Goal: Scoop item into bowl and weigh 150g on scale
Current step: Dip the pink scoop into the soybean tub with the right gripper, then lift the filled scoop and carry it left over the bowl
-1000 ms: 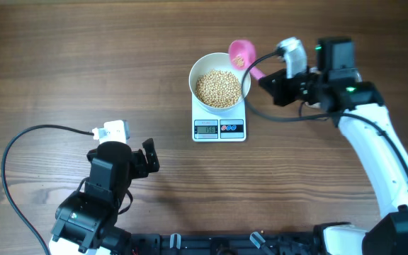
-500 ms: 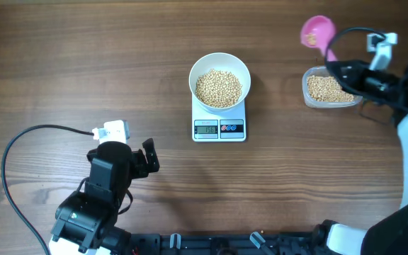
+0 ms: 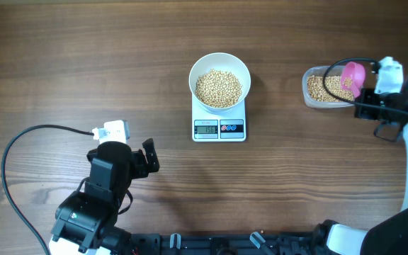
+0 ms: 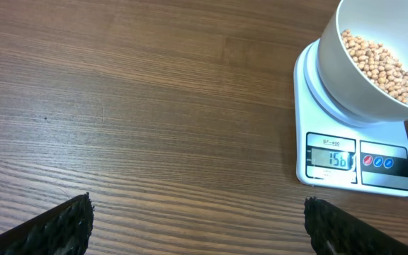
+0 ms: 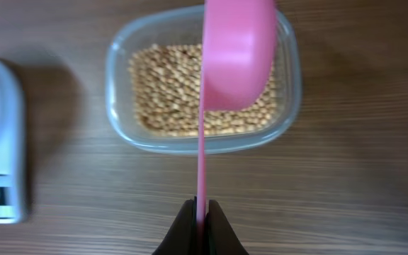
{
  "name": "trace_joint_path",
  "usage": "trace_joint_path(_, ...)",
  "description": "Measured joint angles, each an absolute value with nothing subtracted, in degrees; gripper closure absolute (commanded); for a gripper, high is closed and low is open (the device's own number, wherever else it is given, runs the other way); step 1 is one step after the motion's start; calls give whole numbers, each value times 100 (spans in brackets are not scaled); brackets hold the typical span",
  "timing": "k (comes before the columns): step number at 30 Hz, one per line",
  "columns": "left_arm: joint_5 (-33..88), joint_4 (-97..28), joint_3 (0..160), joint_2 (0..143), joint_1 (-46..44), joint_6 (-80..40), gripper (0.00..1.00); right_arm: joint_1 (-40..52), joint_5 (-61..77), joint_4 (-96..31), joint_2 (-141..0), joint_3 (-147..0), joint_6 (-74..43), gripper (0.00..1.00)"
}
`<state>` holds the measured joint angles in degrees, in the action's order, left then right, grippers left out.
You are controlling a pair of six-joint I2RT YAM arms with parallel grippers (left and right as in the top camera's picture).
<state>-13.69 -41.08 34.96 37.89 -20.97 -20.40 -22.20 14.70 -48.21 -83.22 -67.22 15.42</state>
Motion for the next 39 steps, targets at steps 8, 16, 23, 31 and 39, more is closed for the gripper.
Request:
trace_joint_path(8,-1369,-4108,3496,3787,-2097,-2040,0,-635,-1308,-4713,-8322,-6722,1988,96)
trace_joint_path(16,-1369,-4108,3496,3787,-2099,-2040,0,-491,-1503,-4801,-8322,-6722,1623,96)
trace_joint_path(23,-1369,-4108,3496,3789,-2097,-2040,0,-491,-556,-4775,-8305,-6722,1339,96)
trace_joint_path(31,-1369,-4115,3496,3793,-2097,-2040,0,-491,3629,-2335,-7728,-6757,591,96)
trace_joint_path(39,-1369,-4117,3496,3793,-2097,-2040,0,-204,4442,-2740,-7695,-6757,1201,96)
